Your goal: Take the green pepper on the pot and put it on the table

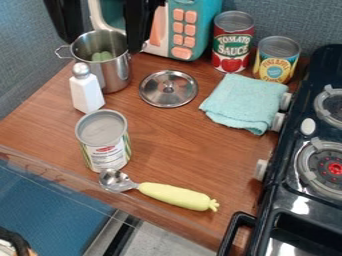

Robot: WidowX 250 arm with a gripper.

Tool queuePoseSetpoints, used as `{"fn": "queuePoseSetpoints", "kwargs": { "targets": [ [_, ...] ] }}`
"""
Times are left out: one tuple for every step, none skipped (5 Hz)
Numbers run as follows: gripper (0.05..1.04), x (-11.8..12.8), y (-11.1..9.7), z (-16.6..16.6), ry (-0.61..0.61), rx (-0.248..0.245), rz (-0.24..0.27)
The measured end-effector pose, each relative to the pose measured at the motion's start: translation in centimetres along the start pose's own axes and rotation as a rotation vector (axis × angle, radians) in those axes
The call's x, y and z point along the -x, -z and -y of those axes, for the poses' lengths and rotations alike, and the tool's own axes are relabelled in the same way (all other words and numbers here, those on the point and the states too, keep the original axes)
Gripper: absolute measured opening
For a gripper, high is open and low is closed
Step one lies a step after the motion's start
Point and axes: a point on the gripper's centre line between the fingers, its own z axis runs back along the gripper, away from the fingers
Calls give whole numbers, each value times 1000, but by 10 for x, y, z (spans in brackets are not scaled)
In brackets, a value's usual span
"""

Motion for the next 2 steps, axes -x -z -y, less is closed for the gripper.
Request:
{"fn": "queuePoseSetpoints", "kwargs": {
  "targets": [
    [1001,-1,5,1,-1,1,-17],
    [1001,-25,20,-7,-79,8,-25]
  ]
}}
